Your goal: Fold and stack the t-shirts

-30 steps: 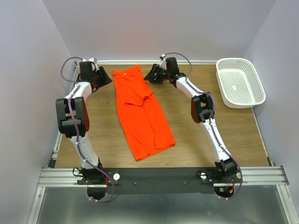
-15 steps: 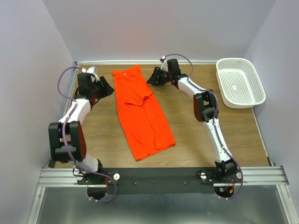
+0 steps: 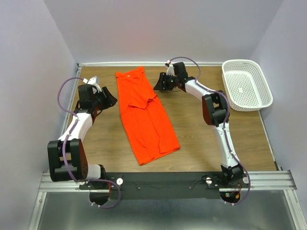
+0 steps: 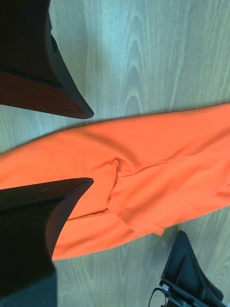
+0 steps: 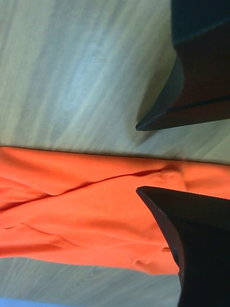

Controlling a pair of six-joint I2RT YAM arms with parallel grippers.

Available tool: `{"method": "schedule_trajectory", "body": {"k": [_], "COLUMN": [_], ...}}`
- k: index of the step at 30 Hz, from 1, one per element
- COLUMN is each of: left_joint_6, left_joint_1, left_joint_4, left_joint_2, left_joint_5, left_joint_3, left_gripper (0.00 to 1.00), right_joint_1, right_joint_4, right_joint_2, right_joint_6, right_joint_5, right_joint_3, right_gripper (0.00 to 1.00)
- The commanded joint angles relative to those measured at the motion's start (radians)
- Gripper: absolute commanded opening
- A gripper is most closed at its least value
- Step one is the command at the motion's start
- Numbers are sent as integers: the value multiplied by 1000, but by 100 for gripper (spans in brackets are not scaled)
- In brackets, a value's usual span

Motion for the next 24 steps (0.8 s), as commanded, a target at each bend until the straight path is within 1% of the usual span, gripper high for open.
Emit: {"method": "schedule_trajectory", "body": {"k": [1,2,3,5,6,7,9,10,12,14,15,17,20,24], "left_joint_6": [18,21,21,21,23,27,35,40,37,35,31,29,18,3], "left_joint_1": [2,3,3,3,3,3,8,9,13,17,19,19,20,19], "left_joint_4": [20,20,20,41,43,43,45,52,61,75,80,95,103,112], "left_joint_2": [13,29,67,110,130,173,217,265,314,389,412,490,598,708], "left_joint_5": [15,23,30,41,41,40,27,26,26,32,32,43,57,58], "left_joint_3": [17,28,59,94,132,154,218,240,295,330,365,404,499,573], "left_gripper": [61,61,61,61,61,61,61,61,61,61,61,61,61,61], "right_joint_1": [-12,-17,-24,-29,-29,-29,-29,-29,-29,-29,-29,-28,-28,-26], "right_joint_4": [-98,-98,-105,-140,-150,-163,-187,-213,-256,-349,-374,-428,-462,-480], "right_joint_2": [-127,-158,-225,-288,-363,-397,-476,-541,-591,-638,-654,-686,-708,-706], "right_joint_6": [-167,-207,-227,-271,-316,-331,-379,-394,-455,-503,-543,-572,-623,-650], "right_joint_5": [89,83,62,28,2,-9,-50,-62,-118,-153,-174,-187,-176,-187], "right_joint_3": [-144,-175,-243,-327,-373,-476,-583,-677,-747,-801,-815,-848,-878,-930], "right_gripper": [60,61,61,62,62,63,63,63,64,64,64,64,64,64]}}
